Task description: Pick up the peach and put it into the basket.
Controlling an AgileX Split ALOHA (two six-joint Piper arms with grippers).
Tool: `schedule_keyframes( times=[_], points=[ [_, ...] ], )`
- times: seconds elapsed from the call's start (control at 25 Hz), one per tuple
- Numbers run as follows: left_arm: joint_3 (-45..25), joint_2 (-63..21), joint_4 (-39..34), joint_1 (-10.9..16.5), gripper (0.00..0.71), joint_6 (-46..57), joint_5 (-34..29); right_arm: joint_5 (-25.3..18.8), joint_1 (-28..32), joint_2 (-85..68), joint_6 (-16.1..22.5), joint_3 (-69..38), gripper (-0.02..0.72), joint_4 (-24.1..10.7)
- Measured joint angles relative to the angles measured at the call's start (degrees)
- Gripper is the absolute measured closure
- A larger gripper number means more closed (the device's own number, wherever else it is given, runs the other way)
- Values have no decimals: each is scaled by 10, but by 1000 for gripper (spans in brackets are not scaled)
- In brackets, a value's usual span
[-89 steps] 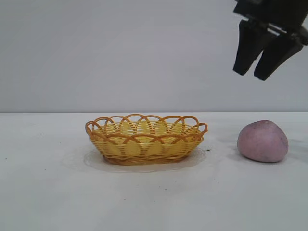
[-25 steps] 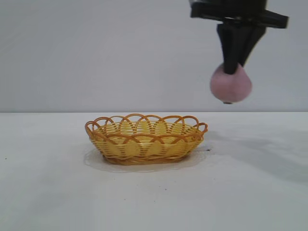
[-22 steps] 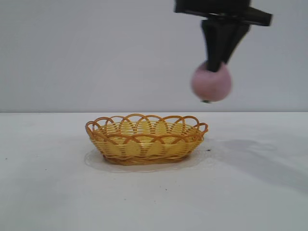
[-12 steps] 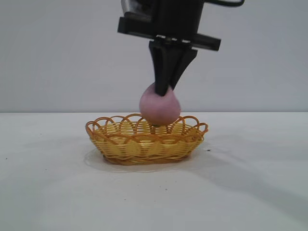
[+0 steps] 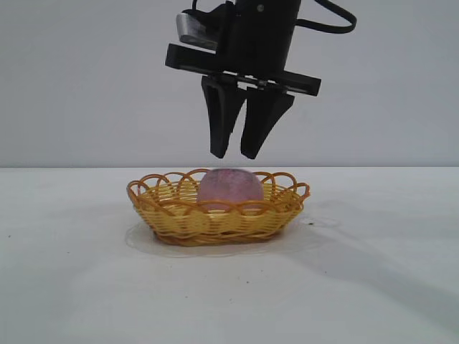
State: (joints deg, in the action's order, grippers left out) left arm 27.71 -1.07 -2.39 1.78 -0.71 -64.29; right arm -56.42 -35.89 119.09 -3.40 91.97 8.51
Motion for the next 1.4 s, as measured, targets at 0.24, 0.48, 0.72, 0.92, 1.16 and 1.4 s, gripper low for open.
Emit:
schedule_keyframes(
  times=[0.24,0.48,0.72,0.92,1.16,1.4],
  points=[
    [0,0,0,0,195,0,0,-12,29,-24,0,0,436,-34],
    [0,0,0,0,195,0,0,-43,112,-46,0,0,436,-103],
    [0,0,0,0,195,0,0,-67,200,-46,0,0,436,-125],
    [0,0,0,0,195,0,0,-94,272,-47,0,0,436,-122],
    [0,0,0,0,195,0,0,-109,348,-83,0,-1,436,-91],
    [0,0,0,0,195,0,0,-125,363,-169,0,-31,436,-81]
  ],
)
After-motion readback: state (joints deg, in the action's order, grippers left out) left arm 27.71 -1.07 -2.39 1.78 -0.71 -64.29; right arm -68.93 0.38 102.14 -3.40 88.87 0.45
